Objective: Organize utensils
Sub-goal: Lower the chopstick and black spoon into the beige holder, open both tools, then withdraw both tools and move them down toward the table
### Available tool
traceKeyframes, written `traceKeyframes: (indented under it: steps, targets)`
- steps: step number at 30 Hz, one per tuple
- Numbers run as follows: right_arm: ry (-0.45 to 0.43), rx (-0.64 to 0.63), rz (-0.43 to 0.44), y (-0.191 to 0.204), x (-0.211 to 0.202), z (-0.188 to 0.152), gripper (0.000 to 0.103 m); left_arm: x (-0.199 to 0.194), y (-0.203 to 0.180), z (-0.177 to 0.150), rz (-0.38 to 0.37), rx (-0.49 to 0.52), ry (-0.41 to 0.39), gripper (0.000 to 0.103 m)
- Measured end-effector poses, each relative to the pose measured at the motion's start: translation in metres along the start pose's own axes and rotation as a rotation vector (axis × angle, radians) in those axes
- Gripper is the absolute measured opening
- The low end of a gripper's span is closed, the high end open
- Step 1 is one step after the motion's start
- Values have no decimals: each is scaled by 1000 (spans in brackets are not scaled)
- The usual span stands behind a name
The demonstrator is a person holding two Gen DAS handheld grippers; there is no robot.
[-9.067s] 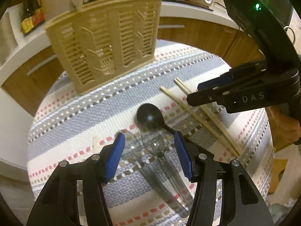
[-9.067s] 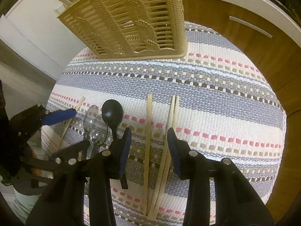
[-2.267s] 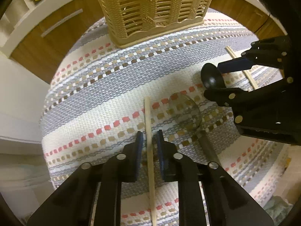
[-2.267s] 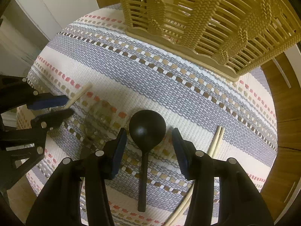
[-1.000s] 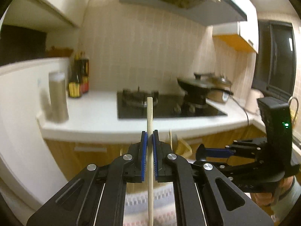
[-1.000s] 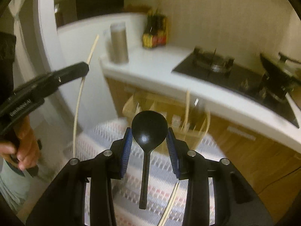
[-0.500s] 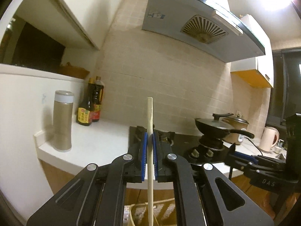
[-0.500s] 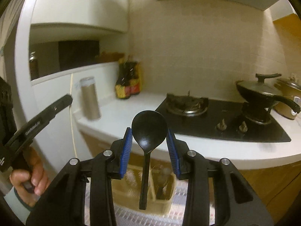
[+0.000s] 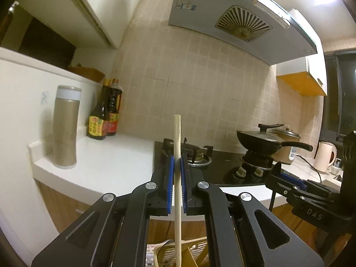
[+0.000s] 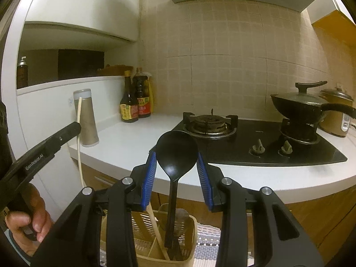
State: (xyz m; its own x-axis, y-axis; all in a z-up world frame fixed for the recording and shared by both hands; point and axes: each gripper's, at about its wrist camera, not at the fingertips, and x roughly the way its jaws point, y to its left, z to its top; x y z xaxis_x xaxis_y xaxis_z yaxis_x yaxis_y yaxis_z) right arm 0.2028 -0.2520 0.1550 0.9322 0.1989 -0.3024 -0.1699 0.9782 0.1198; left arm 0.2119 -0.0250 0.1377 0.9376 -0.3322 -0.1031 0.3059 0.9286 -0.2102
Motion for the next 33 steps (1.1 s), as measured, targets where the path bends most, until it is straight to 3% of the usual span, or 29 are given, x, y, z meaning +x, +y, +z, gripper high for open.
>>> traceKeyframes:
  steps: [10,15,19,20,24,26,33]
  targets:
    - [9,9,-4,-1,6,-17,35,-3,8,-13,-1,-6,15,4]
    - [33,6,6,-1,1,-22,35,-11,17,-17,-53,-42,49,5]
    - [46,15,10,-3,-11,-24,54,-22,20,-15,-77,-44,74,24]
    - [46,15,10,-3,-16,-24,54,-26,19,-14,-78,-37,76,29]
    - [61,36,14,-6,-34,-25,54,-46,18,-8,-88,-24,87,30]
    - [65,50,-9,-10,-47,-23,54,-59,17,-3,-96,-18,89,37]
    - [111,136,-1,-29,-81,-14,54,-106,3,14,-112,30,82,38]
